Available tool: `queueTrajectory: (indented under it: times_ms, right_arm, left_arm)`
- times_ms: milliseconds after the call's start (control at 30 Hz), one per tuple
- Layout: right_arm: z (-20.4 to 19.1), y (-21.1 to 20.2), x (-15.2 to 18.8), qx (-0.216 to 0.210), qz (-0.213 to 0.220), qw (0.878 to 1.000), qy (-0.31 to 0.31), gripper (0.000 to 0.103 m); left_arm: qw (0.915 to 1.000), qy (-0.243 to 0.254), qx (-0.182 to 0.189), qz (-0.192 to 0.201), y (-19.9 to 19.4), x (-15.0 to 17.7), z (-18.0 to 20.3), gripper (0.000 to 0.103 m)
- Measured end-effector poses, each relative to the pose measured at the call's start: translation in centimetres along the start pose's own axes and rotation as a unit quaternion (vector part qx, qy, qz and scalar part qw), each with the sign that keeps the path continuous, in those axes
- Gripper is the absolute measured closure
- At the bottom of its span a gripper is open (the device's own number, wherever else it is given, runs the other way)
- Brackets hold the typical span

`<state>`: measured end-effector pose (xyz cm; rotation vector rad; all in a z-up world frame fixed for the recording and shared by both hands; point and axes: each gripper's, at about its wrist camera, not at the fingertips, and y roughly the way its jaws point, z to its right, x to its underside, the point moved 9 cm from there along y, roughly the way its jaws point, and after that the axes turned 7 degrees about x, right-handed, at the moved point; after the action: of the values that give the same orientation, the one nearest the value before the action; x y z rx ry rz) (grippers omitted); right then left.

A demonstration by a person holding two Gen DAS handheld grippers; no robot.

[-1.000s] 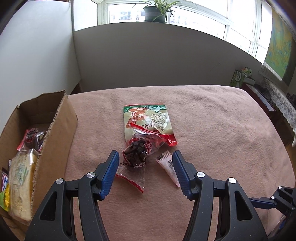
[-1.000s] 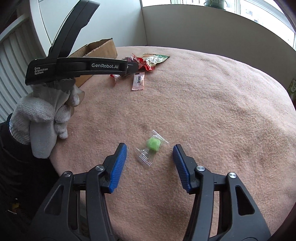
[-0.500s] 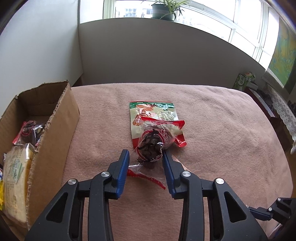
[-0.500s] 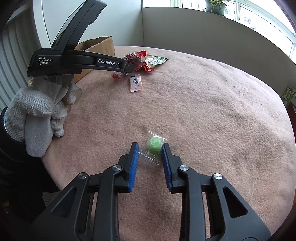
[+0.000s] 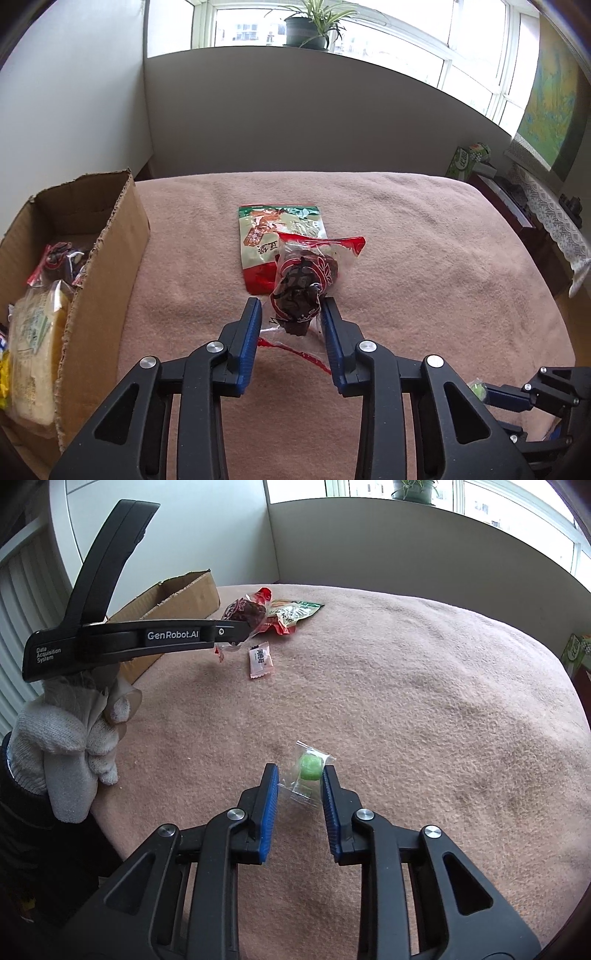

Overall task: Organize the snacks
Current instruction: 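Carry the green packet and dark snack bag into the box and release them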

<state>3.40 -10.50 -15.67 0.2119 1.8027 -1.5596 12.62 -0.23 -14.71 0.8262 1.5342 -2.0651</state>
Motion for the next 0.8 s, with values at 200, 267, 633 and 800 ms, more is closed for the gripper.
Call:
queueTrajectory:
  times_ms: [200, 267, 633, 800]
  right_arm:
    - [0.1, -0.9, -1.4, 0.001, 0.017, 1.0, 0.009, 0.079]
    - [0.1, -0.8, -2.0, -0.003, 0.019, 1.0, 0.013, 0.079]
    - [-2.4, -2.2, -7.7, -0.027, 0.062, 0.998, 0.012, 0.079]
    - [-5.5, -2.2, -10.6, -0.056, 0.072, 0.996, 0.003, 0.079]
  left_arm:
    - [0.9998, 0.002, 0.01, 0.02, -2.1, -0.3, 0.0, 0.072]
    - [0.9995, -0.004, 0.017, 0.025, -2.8, -0.3, -0.2, 0.072]
    - [0.9967, -0.009, 0.016, 0.079, -8.2, -0.7, -2.2, 0.072]
    - [0.9945, -0.023, -0.002, 0.102, -10.1, -0.8, -4.9, 0.072]
